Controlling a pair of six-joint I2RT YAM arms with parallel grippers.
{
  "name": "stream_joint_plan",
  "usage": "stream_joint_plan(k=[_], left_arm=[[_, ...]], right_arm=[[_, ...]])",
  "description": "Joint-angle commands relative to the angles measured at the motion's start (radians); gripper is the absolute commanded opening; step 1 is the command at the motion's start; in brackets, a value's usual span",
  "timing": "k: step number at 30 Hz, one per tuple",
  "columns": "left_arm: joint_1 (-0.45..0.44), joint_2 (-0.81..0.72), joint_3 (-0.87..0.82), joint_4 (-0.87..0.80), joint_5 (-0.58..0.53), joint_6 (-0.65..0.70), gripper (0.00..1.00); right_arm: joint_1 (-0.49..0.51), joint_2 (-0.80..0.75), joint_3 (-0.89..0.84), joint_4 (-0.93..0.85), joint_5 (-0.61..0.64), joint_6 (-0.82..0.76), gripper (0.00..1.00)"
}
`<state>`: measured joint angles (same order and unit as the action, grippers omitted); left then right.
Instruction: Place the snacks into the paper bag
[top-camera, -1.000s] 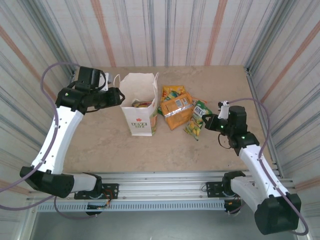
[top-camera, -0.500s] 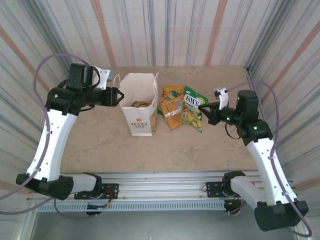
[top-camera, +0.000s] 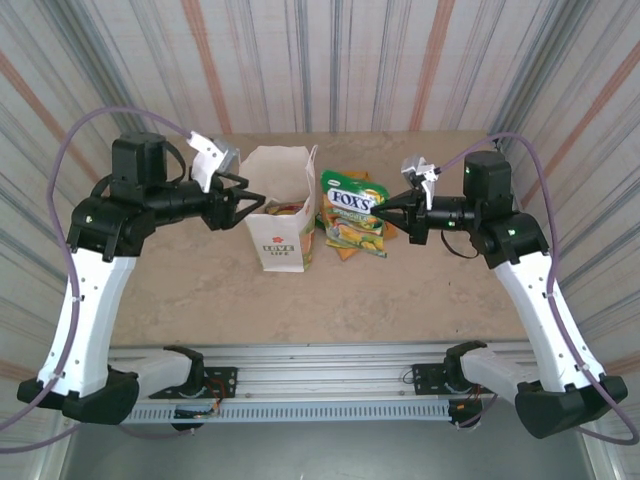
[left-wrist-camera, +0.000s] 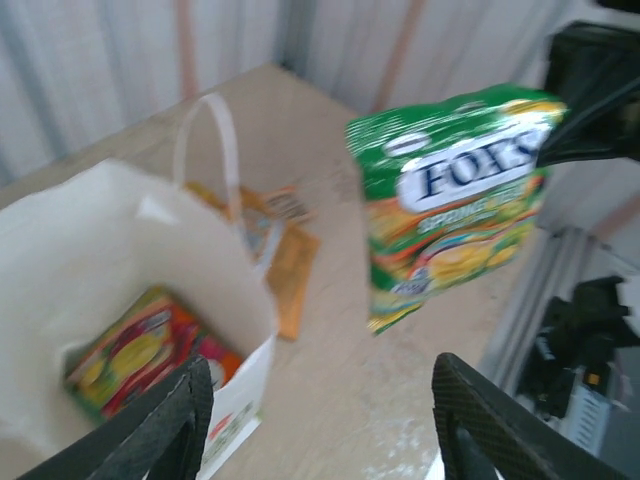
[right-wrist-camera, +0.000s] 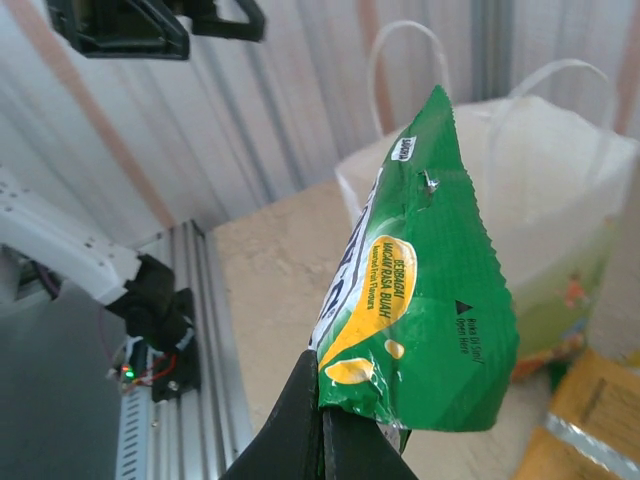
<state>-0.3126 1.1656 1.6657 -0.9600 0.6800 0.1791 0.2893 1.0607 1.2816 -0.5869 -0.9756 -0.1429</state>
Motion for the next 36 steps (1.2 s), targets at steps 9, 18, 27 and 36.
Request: stream_joint_plan(k=[9, 18, 27, 36], left_arm=[[-0.126, 0.058, -0.176, 0.339, 0.238, -0.030, 0.70], [-0.146, 0.081, -0.193, 0.490, 0.306, -0.061, 0.71], [-0.164, 0.114, -0.184, 0.529, 0.340, -0.090, 0.35], [-0.163, 0.126, -0.042, 0.329, 0.073, -0.088, 0.09]], right_arm=[[0.051, 0.054, 0.103, 0.334, -0.175, 0.098, 0.00], [0.057, 0.120, 0.127, 0.419, -0.229, 0.152, 0.00], [0.073, 0.153, 0.117, 0.471, -0.212, 0.192, 0.00], [0.069, 0.098, 0.042, 0.462, -0.052, 0.178, 0.32]])
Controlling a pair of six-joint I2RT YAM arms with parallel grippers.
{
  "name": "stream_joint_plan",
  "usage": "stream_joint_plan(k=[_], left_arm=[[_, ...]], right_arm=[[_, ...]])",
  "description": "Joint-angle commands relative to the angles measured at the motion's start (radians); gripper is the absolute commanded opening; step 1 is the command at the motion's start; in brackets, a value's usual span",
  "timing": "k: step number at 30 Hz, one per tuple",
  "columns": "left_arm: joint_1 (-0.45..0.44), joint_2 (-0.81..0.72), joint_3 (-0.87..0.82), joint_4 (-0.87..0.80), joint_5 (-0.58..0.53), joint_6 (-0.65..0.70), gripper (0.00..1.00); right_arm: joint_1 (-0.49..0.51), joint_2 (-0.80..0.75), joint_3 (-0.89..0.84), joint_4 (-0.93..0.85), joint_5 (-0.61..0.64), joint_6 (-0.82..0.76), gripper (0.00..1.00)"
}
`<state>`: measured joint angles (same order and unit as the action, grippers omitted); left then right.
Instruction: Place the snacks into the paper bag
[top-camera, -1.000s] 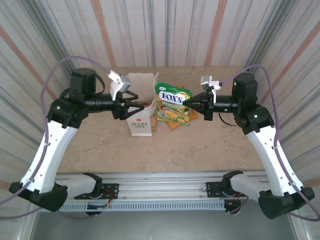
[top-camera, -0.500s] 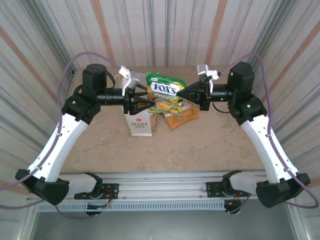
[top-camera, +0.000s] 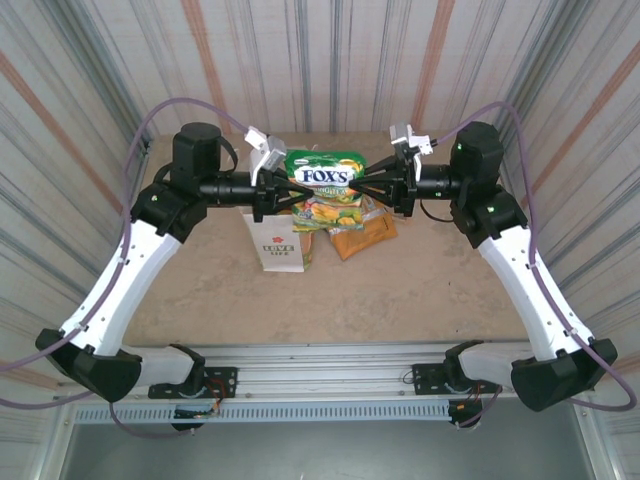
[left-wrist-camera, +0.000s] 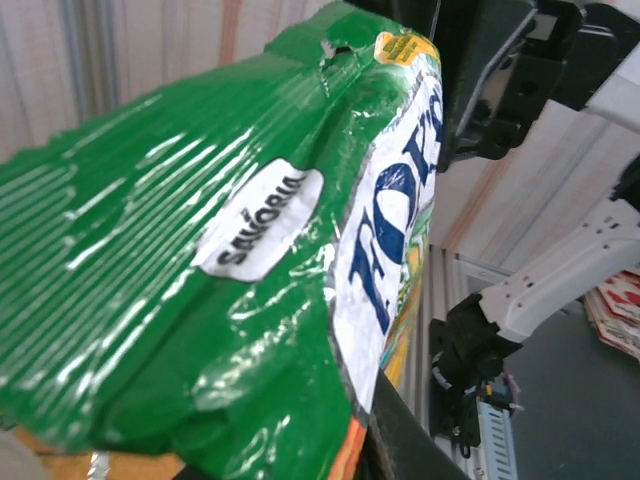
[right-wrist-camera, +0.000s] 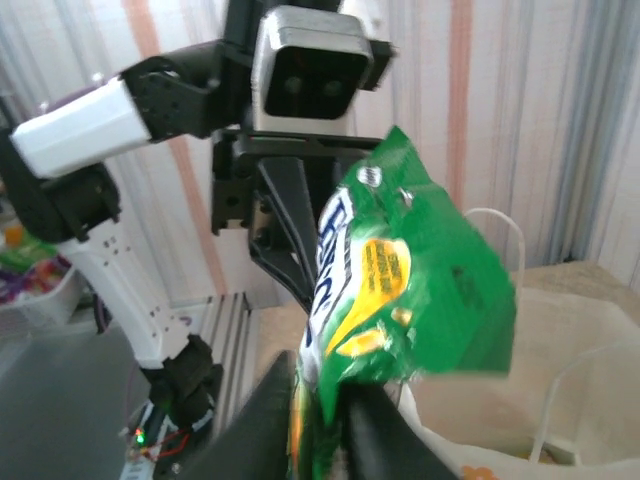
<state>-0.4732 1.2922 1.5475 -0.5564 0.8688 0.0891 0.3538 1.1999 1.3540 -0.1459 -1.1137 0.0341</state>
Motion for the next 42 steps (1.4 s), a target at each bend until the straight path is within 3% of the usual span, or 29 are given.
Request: stream_joint_plan(k=[1, 3, 5, 10, 19, 29, 33, 37, 42], left_arm=[[-0.002, 0.002, 0.107, -0.111, -0.161, 0.011, 0.07], [-0.002, 0.011, 0.170, -0.176, -0.244, 0.029, 0.04], [-0.002, 0.021, 0.237, -0.240, -0.342, 0.040, 0.02], [0.003, 0.026, 0.357, -0.339, -0.564, 0.067, 0.01], [0.048, 0.052, 0.415, -0.429, -0.765, 0.037, 0.01], [0.068, 0.237, 0.525, -0.595, -0.744, -0.017, 0.03], [0.082, 0.335, 0.639, -0.687, -0.783, -0.120, 0.04], [0.088, 0.464, 0.818, -0.861, -0.722, -0.163, 0.04], [0.088, 0.506, 0.834, -0.956, -0.649, -0.195, 0.04]], right_arm=[[0.006, -0.054, -0.046, 0.017, 0.137, 0.003, 0.39], [-0.002, -0.076, -0.069, 0.005, 0.220, 0.018, 0.50], [-0.011, -0.088, -0.086, -0.009, 0.259, 0.035, 0.54], [-0.031, -0.100, -0.118, -0.043, 0.295, 0.078, 0.57], [-0.047, -0.121, -0.172, -0.102, 0.376, 0.110, 0.57], [-0.052, -0.140, -0.233, -0.150, 0.411, 0.128, 0.56], [-0.052, -0.145, -0.255, -0.157, 0.429, 0.136, 0.55], [-0.052, -0.153, -0.276, -0.177, 0.486, 0.153, 0.55], [-0.053, -0.159, -0.303, -0.194, 0.522, 0.165, 0.55]])
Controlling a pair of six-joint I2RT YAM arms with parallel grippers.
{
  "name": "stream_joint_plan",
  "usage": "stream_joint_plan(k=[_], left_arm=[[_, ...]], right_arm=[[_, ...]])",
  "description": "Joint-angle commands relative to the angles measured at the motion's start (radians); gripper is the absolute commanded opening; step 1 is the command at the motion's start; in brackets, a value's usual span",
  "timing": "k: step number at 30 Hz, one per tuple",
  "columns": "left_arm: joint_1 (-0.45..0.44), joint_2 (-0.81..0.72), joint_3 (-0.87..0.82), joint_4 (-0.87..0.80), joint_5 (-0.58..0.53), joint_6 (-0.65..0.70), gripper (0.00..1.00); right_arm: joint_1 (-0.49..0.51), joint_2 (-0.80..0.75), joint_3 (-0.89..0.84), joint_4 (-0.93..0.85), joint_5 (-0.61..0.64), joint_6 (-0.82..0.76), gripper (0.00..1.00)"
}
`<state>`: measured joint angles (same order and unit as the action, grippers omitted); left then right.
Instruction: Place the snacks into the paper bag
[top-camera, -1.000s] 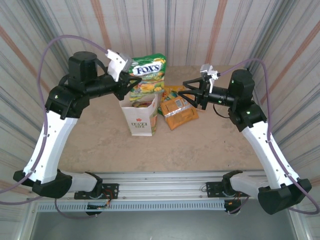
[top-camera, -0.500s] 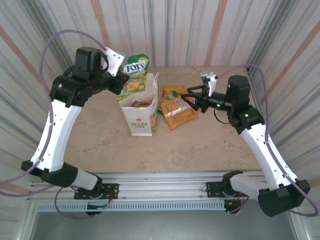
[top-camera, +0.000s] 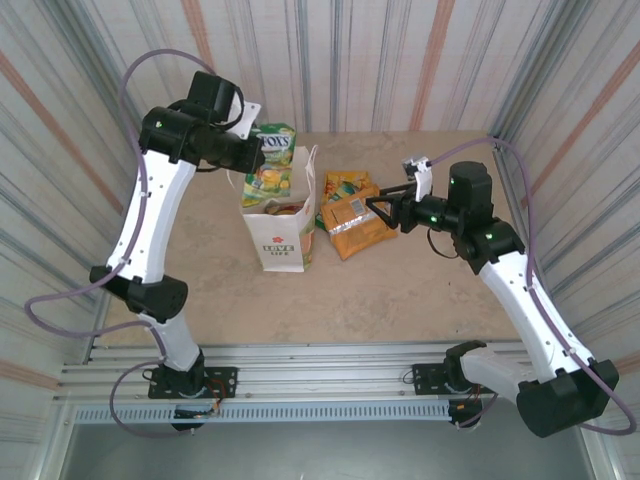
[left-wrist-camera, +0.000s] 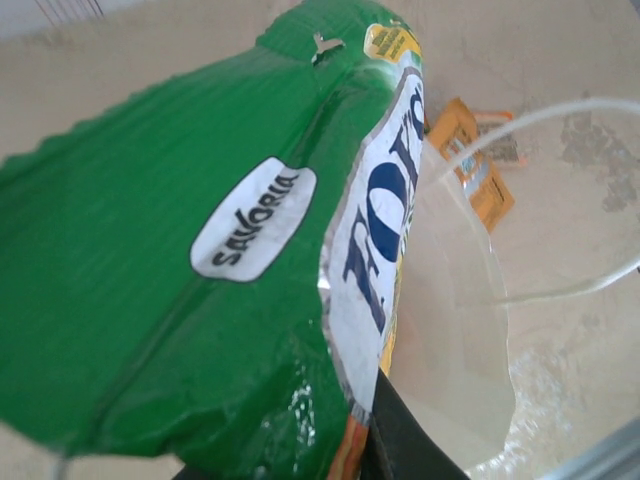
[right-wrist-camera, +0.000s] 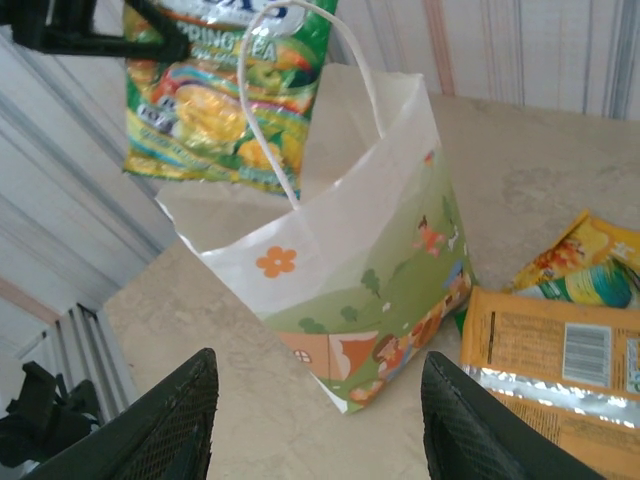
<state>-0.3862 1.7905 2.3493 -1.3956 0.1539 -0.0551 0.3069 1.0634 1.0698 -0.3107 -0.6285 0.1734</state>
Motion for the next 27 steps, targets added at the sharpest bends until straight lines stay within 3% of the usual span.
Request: stream_joint_plan(k=[1, 7, 14, 20, 27], left_arm=[[0.001, 0.013, 0.033, -0.128, 0.080, -0.057, 0.04], [-0.006, 0.025, 0.033, -0.197, 0.132, -0.112, 0.02], [-0.007, 0.020, -0.007, -0.164, 0.110, -0.141, 0.03], [-0.006, 0.087, 0.094, -0.133, 0.065, -0.159, 0.05], [0.010, 0.167, 0.188, -0.152, 0.101, -0.199, 0.05]], right_arm=[[-0.007, -0.022, -0.023, -0.031, 0.039, 0.027, 0.55], [-0.029, 0.006, -0.007, -0.062, 0.080, 0.127, 0.53], [-0.052, 0.067, 0.032, -0.104, 0.086, 0.223, 0.53], [-0.050, 0.089, 0.042, -0.106, 0.079, 0.258, 0.53], [-0.060, 0.138, 0.098, -0.190, 0.100, 0.258, 0.53]])
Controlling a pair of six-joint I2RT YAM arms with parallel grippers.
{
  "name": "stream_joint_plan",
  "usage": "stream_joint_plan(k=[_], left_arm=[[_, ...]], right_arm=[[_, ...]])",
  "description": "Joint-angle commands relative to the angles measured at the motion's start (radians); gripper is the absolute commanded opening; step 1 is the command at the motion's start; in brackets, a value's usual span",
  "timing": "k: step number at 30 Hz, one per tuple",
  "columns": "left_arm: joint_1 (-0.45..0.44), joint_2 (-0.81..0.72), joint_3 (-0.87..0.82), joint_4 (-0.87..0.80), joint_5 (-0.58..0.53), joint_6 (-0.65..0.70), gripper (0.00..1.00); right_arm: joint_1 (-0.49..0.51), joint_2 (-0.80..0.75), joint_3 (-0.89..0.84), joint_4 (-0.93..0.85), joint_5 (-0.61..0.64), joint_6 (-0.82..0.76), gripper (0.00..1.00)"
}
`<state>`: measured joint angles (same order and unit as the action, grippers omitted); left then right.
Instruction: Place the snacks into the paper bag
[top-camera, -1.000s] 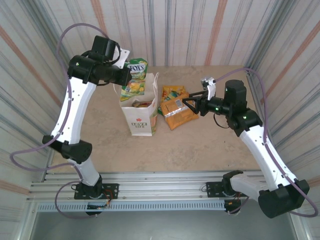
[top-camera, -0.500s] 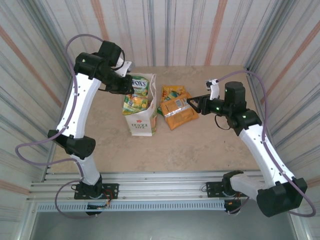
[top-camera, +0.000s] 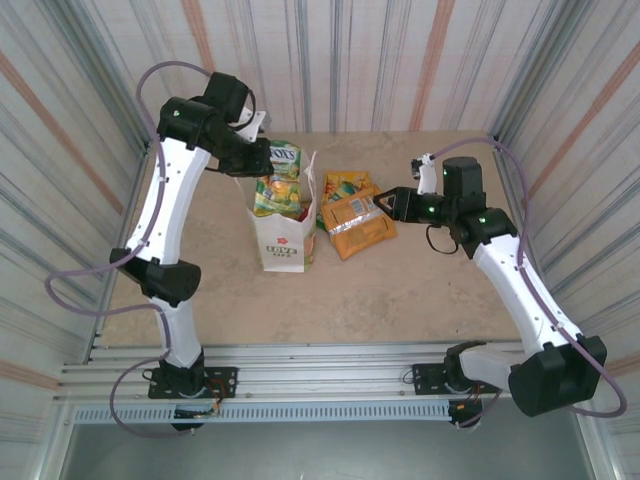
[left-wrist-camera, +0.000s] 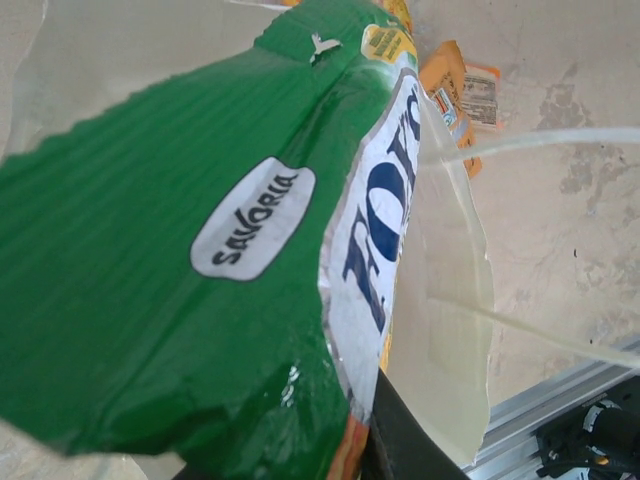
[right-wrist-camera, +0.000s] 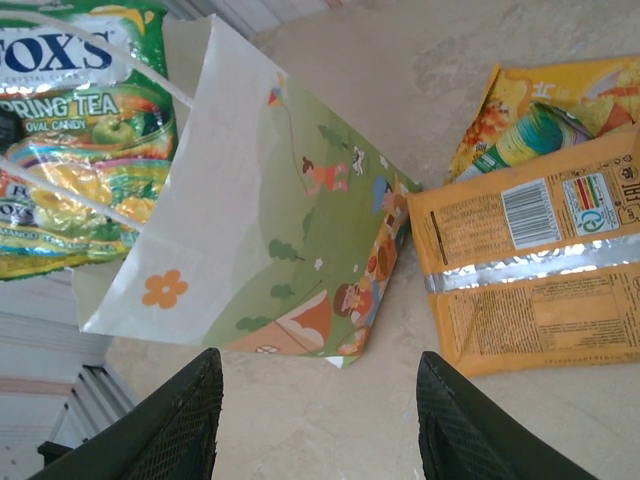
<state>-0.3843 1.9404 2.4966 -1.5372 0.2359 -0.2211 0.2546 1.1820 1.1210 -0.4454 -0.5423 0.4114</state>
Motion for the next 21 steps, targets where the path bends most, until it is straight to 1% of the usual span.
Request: stream_joint_plan(k=[1, 3, 6, 12, 17, 19, 21], left_arm=[[0.009, 0.023, 0.039, -0.020, 0.021, -0.034, 0.05], [0.008, 0.031, 0.031, -0.037, 0.023, -0.034, 0.05], [0.001, 0.034, 0.009, -0.047, -0.005, -0.031, 0.05], [-0.002, 0.039, -0.040, -0.002, 0.021, -0.037, 0.07], [-0.004, 0.074, -0.064, 0.020, 0.096, -0.032, 0.07], [-0.005, 0.078, -0.087, 0.057, 0.170, -0.030, 0.07], [-0.010, 0.078, -0.103, 0.084, 0.208, -0.029, 0.07]], right_arm=[[-0.008, 0.028, 0.055, -0.068, 0.015, 0.018, 0.53], [-0.007, 0.044, 0.065, -0.084, 0.021, 0.018, 0.52], [-0.002, 0.065, 0.069, -0.102, 0.043, 0.017, 0.51], [0.012, 0.090, 0.072, -0.107, 0.045, 0.018, 0.51], [0.015, 0.090, 0.066, -0.106, 0.045, 0.020, 0.51], [0.017, 0.087, 0.065, -0.114, 0.057, 0.013, 0.51], [0.018, 0.089, 0.063, -0.118, 0.057, 0.010, 0.51]])
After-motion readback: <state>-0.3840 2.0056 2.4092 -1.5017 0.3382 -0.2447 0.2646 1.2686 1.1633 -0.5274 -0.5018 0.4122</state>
